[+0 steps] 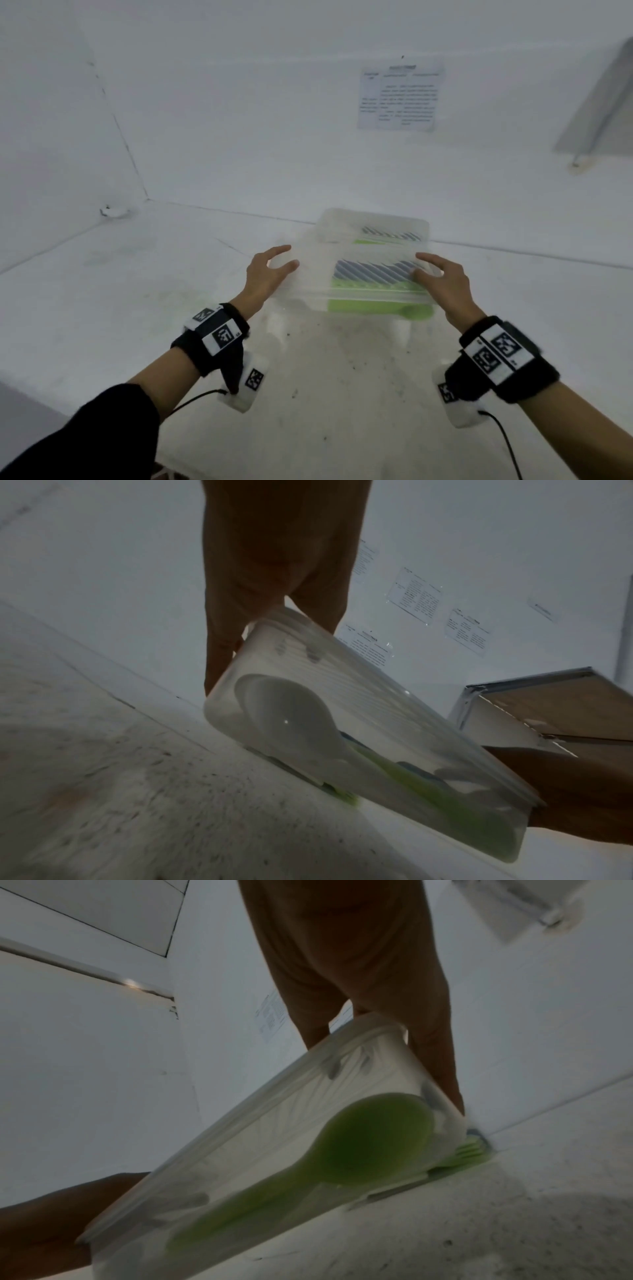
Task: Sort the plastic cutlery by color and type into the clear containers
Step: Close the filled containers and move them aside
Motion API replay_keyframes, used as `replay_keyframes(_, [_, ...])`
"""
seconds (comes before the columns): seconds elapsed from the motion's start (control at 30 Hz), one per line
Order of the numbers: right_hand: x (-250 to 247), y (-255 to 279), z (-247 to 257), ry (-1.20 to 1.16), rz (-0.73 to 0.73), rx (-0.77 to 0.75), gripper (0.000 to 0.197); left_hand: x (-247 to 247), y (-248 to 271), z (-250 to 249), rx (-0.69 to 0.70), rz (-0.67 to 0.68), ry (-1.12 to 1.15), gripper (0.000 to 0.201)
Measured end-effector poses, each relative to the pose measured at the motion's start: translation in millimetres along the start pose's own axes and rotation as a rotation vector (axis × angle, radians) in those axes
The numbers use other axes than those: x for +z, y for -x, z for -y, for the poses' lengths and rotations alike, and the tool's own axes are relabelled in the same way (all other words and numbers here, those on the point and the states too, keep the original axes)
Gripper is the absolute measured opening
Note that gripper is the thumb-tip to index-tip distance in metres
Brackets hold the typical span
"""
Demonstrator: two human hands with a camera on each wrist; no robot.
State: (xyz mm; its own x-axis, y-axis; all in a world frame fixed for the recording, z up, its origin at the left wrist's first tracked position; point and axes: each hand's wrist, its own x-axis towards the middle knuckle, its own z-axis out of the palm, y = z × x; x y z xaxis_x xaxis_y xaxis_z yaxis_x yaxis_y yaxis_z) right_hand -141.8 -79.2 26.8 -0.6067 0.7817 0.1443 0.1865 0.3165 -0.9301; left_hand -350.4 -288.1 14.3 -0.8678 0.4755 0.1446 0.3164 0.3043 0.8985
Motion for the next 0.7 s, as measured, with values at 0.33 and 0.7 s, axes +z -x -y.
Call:
replay_keyframes(0.33, [16, -48, -8, -0.006, -0.326, 0.009, 0.023, 29, -94, -5, 0.071, 0.072, 0.112, 0.04])
replay_keyframes(0.7, [41, -132, -14, 0.102, -0.278, 0.116, 0.049, 87, -210, -9, 0.036, 0.091, 0.164, 0.034])
